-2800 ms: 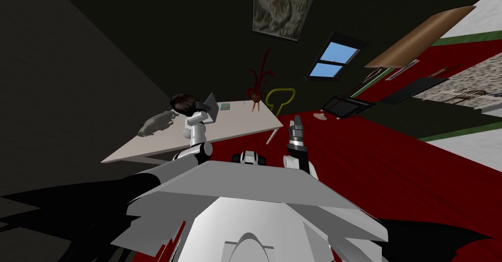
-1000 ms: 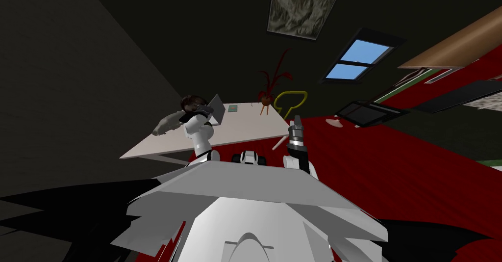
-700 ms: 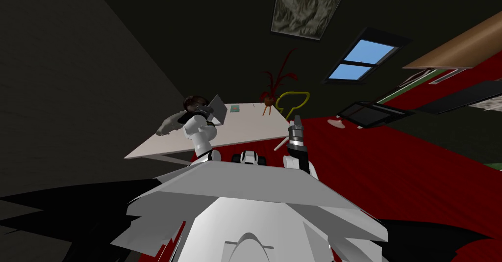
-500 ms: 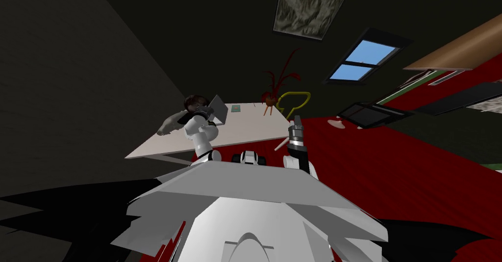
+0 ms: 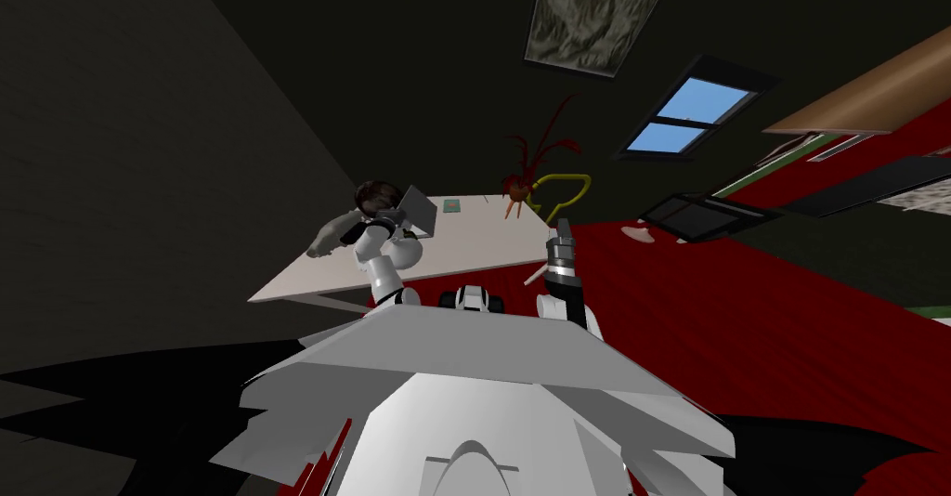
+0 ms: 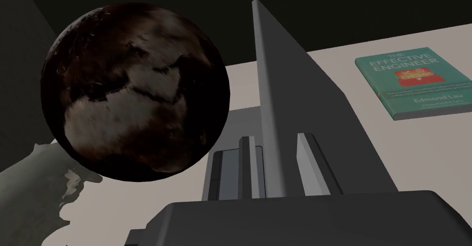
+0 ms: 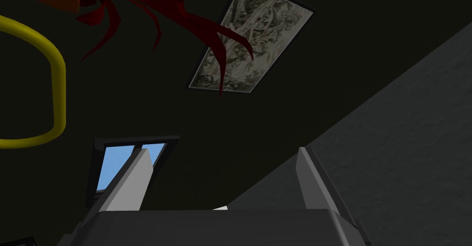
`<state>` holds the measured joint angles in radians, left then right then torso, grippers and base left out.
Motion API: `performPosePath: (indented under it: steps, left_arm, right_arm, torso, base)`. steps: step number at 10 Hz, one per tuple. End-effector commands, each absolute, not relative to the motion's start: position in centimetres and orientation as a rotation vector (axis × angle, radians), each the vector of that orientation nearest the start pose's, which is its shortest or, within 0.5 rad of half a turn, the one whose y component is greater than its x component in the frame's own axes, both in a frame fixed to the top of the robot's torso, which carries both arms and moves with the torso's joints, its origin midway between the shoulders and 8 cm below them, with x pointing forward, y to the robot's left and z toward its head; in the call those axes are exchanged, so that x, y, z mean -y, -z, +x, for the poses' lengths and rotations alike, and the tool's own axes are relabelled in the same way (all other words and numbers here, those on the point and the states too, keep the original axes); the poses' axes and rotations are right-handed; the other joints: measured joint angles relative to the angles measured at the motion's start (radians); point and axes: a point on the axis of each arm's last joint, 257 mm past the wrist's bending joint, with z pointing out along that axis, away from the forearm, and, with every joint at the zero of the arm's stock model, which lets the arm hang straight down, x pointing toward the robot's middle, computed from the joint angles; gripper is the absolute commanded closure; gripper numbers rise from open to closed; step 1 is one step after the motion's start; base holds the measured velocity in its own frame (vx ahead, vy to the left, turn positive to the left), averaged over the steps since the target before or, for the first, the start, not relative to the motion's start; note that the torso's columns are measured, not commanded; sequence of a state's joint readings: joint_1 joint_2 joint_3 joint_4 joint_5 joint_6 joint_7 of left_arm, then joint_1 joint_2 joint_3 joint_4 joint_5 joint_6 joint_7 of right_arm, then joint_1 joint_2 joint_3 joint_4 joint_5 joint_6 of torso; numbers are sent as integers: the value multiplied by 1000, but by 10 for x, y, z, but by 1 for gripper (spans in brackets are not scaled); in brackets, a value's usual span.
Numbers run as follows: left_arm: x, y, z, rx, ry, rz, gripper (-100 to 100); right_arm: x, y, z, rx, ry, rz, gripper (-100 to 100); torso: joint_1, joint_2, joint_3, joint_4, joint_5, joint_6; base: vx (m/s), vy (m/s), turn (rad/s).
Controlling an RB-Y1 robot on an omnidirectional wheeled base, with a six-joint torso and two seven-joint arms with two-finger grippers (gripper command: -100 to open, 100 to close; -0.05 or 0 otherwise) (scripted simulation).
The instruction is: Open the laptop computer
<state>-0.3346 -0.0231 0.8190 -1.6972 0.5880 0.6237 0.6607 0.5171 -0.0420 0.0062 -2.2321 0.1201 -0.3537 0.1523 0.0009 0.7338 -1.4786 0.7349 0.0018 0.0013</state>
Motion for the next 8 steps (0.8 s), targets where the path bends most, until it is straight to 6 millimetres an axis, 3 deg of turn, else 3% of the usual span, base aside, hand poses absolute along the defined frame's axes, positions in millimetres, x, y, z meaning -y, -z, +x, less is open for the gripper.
performPosePath:
  steps: [1, 8]
  left_arm:
    - [-472, 169, 535, 309, 1924, -2189, 100]
    - [-469, 195, 536, 472, 2007, -2216, 100]
  right_arm:
    - [273, 35, 375, -896, -1030, 644, 0]
    - [273, 35, 375, -896, -1030, 644, 0]
  torso:
    - [-1, 0, 0, 0, -1, 1]
    - [-1, 2, 2, 3, -2, 1]
  base:
    - [-18, 113, -25]
    - [-24, 70, -50]
